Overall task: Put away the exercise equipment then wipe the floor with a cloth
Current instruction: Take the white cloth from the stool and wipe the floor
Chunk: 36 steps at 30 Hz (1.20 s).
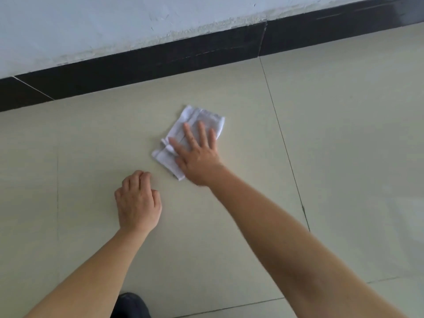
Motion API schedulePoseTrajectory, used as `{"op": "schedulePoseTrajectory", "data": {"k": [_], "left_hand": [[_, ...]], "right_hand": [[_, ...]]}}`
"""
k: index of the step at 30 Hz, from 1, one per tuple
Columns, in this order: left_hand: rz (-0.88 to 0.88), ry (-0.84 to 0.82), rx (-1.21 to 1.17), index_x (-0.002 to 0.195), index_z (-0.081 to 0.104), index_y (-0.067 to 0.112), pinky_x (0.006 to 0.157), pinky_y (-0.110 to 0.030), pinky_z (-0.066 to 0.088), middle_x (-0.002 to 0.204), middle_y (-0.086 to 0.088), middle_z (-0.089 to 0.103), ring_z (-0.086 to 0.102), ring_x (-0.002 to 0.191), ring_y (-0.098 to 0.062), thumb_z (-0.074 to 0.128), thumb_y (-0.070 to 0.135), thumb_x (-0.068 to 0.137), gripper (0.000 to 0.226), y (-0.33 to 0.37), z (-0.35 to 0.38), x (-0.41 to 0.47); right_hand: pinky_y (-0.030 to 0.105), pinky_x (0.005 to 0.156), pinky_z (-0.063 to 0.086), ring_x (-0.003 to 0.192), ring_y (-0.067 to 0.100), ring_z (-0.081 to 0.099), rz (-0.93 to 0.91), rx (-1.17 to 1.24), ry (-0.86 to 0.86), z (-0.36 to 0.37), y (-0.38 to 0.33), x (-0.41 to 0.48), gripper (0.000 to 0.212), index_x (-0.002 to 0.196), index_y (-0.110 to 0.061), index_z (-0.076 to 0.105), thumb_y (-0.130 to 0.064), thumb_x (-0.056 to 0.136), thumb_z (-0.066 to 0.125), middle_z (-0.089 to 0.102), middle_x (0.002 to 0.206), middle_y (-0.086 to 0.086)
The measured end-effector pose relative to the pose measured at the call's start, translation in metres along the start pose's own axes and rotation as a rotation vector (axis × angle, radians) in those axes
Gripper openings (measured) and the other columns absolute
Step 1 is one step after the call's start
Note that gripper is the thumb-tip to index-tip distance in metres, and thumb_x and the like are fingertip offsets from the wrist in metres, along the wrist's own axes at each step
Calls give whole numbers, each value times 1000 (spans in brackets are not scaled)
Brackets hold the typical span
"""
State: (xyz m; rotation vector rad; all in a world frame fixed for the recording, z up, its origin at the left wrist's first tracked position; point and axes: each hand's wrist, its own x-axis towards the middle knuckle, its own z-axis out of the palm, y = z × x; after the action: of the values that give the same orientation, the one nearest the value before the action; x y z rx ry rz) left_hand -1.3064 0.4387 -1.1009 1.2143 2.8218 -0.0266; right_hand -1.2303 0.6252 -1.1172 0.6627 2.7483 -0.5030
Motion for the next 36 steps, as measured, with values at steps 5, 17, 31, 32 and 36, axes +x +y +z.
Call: {"op": "schedulePoseTrajectory", "data": {"k": [5, 17, 31, 32, 36], "left_hand": [[53, 30, -18, 108, 65, 4, 68, -45, 46, 111, -15, 64, 59, 100, -38, 41, 18, 79, 41, -5, -4, 6], [230, -79, 104, 120, 65, 6, 73, -45, 43, 119, -16, 61, 56, 108, -36, 44, 23, 87, 43, -26, 6, 10], [411, -571, 127, 147, 43, 24, 111, -32, 37, 151, 1, 41, 41, 137, -21, 42, 31, 98, 49, -42, -64, 59], [407, -632, 152, 149, 38, 25, 114, -32, 32, 155, -1, 35, 35, 141, -22, 43, 33, 98, 52, -48, -75, 64], [261, -609, 98, 154, 27, 25, 118, -37, 25, 162, -6, 21, 22, 148, -25, 40, 40, 100, 56, -91, -98, 66]], "right_hand": [[71, 111, 25, 140, 55, 33, -73, -13, 84, 6, 68, -18, 55, 147, -25, 49, -49, 105, 24, 39, 155, 23], [64, 119, -6, 149, 49, -15, 719, 92, 109, -12, 143, -53, 73, 160, -27, -8, -64, 100, 12, -16, 165, 18], [60, 118, 20, 149, 47, 19, 298, -15, 45, 1, 106, -80, 70, 159, -24, 22, -63, 102, 17, 17, 165, 18], [56, 121, 10, 152, 43, 7, 349, -15, 48, -1, 113, -80, 69, 160, -30, 10, -63, 101, 21, 4, 168, 14], [57, 122, 3, 153, 43, -4, 486, 77, 51, -8, 102, -72, 73, 161, -31, 2, -64, 99, 23, -6, 168, 14]]}}
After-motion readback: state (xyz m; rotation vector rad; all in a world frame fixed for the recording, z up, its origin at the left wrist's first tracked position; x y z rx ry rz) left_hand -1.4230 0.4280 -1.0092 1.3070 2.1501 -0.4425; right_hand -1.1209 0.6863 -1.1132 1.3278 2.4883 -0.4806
